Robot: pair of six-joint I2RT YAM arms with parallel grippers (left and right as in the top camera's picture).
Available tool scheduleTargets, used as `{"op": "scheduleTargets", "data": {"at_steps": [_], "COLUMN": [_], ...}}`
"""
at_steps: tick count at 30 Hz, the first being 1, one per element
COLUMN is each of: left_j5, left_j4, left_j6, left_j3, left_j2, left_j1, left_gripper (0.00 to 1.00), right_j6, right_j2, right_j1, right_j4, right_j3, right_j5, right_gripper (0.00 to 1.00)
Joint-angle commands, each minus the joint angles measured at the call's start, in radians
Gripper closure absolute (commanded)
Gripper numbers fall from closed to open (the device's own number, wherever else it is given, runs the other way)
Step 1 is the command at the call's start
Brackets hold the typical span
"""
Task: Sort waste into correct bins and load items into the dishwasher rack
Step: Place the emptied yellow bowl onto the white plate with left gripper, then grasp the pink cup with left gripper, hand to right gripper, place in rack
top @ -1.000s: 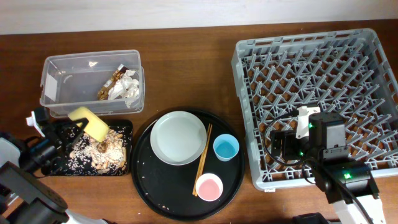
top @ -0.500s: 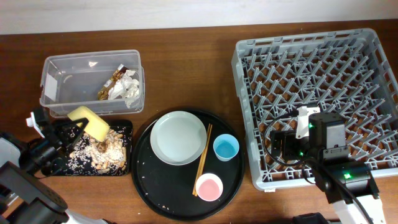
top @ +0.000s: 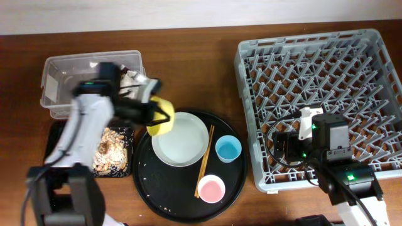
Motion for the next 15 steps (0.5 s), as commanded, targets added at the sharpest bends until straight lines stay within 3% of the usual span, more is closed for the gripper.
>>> {"op": "scheduleTargets", "data": {"at_steps": [1,4,7,9,10,12,15], "left_j5": [-0.45,-0.496,-0.5,-0.499,-0.499,-0.5,-0.518], "left_j4": [0.064,0.077,0.07,0.057,0.04,-0.014,-0.097], "left_j6": [-0.215,-0.242,-0.251,-0.251,-0.251,-0.251,-0.252], "left_j3": [0.015,0.014,0.014,0.015,0.02,0.061,0.09], "left_j2": [-0.003,0.079,0.159,0.158,0.158,0.138,-0.025], "left_j1": [-0.262,-0.42,-0.472,-0.471,-0.471,-0.463,-0.425], "left_gripper": [1.0,1.0,1.0,0.76,0.7,0.66,0.59], "right_j6": [0.008,0.008,0.008,0.008,0.008,0.008,0.008], "right_j2": [-0.003,-0.003,-0.003,-0.003,-0.003,-0.003,-0.003], "right_j1": [0.005,0.005,0.005,0.005,0.005,0.005,0.005], "right_j4": [0.001,0.0,-0.006,-0.006,-0.007,-0.007,-0.014], "right_j3": [0.018,0.018,0.018,0.018,0.018,0.018,0.018], "right_j5": [-0.005,-0.005,-0.005,-0.005,-0.005,-0.005,-0.005], "right_gripper": [0.01,0.01,0.01,0.01,0.01,0.01,0.01]}}
